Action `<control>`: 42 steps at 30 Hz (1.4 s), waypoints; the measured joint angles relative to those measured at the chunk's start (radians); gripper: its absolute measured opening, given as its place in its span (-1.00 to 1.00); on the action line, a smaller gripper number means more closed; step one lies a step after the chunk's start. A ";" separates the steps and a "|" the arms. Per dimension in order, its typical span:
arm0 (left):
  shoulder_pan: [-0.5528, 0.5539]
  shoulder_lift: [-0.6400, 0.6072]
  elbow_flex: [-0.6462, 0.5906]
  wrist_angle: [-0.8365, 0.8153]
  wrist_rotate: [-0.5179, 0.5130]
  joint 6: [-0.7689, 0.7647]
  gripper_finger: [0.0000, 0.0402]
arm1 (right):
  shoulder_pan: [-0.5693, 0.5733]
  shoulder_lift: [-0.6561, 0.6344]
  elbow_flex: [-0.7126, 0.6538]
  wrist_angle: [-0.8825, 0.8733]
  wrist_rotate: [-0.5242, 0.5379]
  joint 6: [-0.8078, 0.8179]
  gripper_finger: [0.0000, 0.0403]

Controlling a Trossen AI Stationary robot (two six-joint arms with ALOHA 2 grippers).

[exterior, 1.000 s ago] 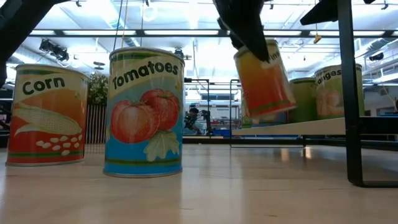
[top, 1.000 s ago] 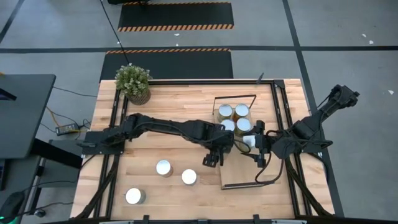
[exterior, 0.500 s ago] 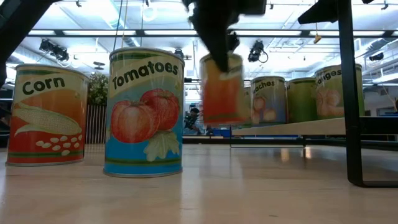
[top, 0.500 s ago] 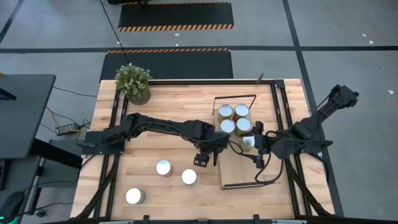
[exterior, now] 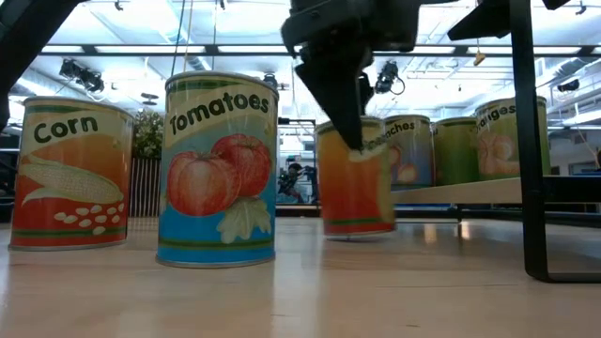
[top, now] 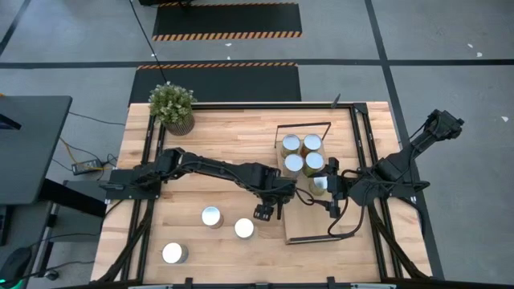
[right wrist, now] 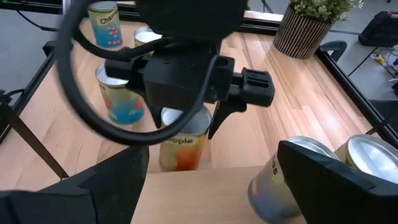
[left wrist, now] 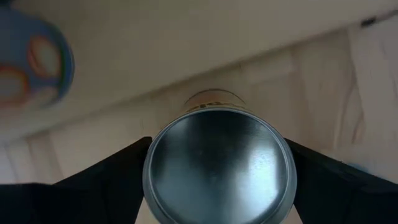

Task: Pick and place cans onto a shelf
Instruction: Put the canned pineapple on the shelf

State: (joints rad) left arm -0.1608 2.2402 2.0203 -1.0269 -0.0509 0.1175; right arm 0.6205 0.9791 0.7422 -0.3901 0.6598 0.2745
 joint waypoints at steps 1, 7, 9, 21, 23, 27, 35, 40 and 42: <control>0.000 0.000 0.000 0.014 0.000 0.004 0.66 | 0.000 0.000 0.000 0.000 -0.001 0.002 0.81; 0.000 0.000 0.000 0.049 0.000 0.024 0.87 | 0.000 0.001 0.000 0.000 -0.005 0.003 0.81; 0.000 0.000 0.000 0.050 -0.001 0.024 0.95 | 0.000 0.001 0.000 -0.001 -0.006 0.003 0.81; -0.040 -0.010 0.142 -0.139 -0.115 -0.003 0.94 | -0.005 0.011 0.000 0.040 -0.008 -0.008 0.81; -0.057 -0.011 0.141 -0.166 -0.145 -0.015 0.94 | -0.014 0.024 0.000 0.059 -0.018 -0.019 0.81; -0.092 -0.017 0.131 -0.217 -0.233 -0.037 0.94 | -0.049 0.069 0.001 0.082 -0.068 -0.024 0.81; -0.131 -0.059 0.113 -0.299 -0.271 -0.111 0.94 | -0.082 0.186 0.067 0.081 -0.114 -0.048 0.81; -0.148 -0.085 0.112 -0.314 -0.281 -0.144 0.94 | -0.098 0.270 0.118 0.086 -0.132 -0.089 0.81; -0.162 -0.090 0.112 -0.312 -0.305 -0.159 0.94 | -0.109 0.306 0.124 0.098 -0.156 -0.091 0.81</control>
State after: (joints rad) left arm -0.3223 2.1506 2.1323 -1.3387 -0.3558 -0.0413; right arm 0.5115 1.2847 0.8661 -0.2916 0.5033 0.1830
